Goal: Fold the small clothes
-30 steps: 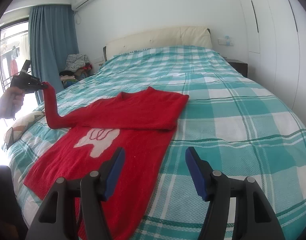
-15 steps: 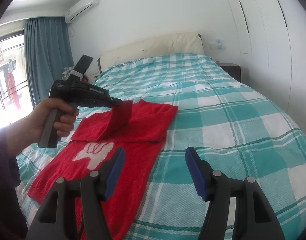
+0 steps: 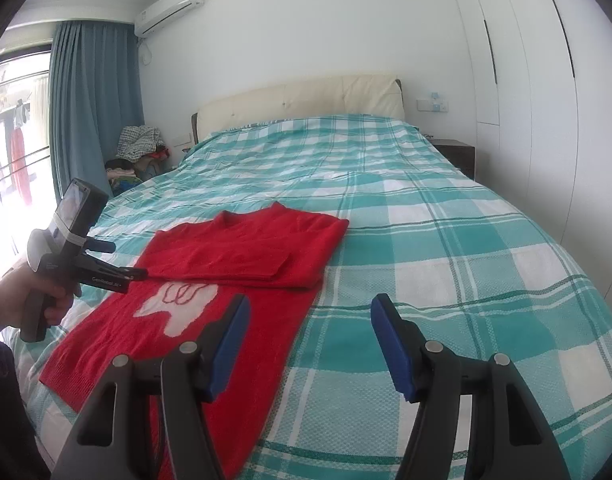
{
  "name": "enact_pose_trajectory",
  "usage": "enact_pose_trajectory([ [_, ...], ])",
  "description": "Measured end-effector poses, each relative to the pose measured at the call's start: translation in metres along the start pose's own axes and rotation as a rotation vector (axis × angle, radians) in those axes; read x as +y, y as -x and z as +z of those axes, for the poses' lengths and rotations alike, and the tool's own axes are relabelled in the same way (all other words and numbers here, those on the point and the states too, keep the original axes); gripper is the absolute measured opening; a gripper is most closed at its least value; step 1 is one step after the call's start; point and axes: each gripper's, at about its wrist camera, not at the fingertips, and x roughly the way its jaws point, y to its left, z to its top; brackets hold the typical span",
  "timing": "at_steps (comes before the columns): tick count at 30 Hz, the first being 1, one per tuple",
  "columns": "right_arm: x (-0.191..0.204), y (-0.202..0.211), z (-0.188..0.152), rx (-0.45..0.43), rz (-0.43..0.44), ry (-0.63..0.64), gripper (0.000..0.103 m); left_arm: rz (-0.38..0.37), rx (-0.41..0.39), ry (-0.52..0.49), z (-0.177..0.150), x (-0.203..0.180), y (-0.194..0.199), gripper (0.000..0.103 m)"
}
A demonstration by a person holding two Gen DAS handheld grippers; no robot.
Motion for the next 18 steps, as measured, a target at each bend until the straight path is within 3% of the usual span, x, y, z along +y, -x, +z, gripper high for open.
enact_pose_trajectory([
  [6, -0.003, -0.004, -0.003, 0.003, -0.037, -0.007, 0.063, 0.081, 0.000, 0.043, -0.032, 0.035, -0.006, 0.098],
  [12, -0.012, -0.014, -0.009, 0.048, -0.060, -0.032, 0.063, -0.006, 0.028, 0.219, -0.058, 0.063, -0.023, 0.098],
  [18, -0.017, -0.024, -0.015, 0.080, -0.095, -0.036, 0.063, -0.069, 0.071, 0.324, -0.083, 0.069, -0.050, 0.098],
])
